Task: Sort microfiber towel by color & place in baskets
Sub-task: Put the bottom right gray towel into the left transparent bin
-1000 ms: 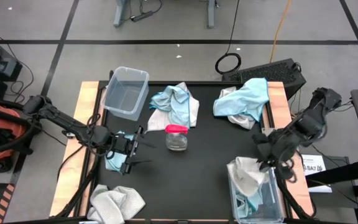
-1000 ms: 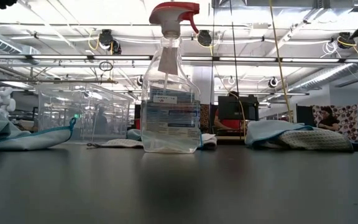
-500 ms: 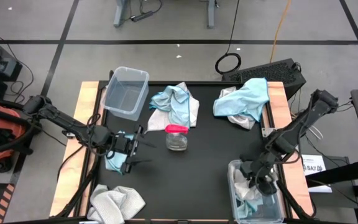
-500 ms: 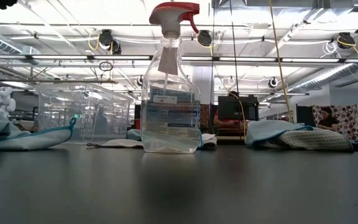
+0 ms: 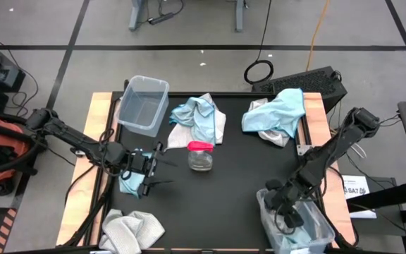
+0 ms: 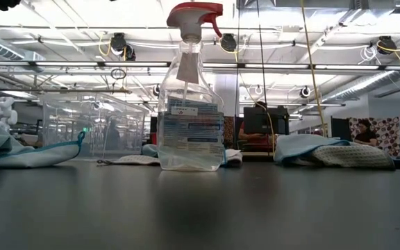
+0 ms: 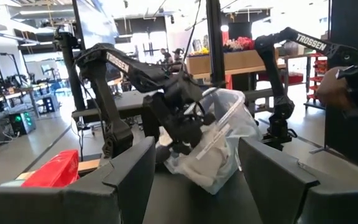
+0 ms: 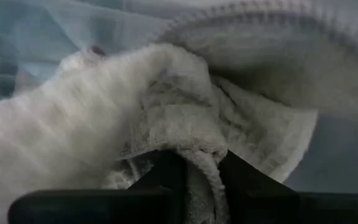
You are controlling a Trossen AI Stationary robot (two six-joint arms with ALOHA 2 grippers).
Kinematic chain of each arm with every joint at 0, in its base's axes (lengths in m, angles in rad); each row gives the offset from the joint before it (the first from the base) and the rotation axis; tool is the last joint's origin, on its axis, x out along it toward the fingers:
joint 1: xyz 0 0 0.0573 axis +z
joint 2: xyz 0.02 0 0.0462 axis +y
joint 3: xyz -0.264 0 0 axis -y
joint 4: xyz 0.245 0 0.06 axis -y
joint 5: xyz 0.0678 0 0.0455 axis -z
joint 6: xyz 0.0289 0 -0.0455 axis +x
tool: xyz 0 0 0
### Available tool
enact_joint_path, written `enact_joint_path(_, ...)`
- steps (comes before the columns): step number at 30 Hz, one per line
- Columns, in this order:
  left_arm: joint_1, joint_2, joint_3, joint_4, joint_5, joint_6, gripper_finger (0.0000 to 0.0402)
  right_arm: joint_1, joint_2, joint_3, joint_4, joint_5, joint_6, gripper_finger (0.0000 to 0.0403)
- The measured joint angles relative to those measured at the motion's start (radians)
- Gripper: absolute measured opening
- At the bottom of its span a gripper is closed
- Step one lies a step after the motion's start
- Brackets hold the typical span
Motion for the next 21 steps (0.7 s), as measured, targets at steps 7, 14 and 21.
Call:
enact_joint_path(7, 0.000, 0.000, 0.000, -0.015, 0.000, 0.000, 0.0238, -0.002, 0.013, 0.006, 0.027, -0.035, 0.038, 0.0062)
enact_joint_path(14, 0.000, 0.000, 0.000, -0.013, -0.001, 0.000, 0.0238, 0.002, -0.012, 0.024, 0.042, -0.020, 0.046, 0.0087)
enact_joint_path(21, 0.000, 0.000, 0.000, -0.012, -0.002, 0.000, 0.0238, 0.004, -0.012, 0.069, -0.047, 0.040, 0.048, 0.0139)
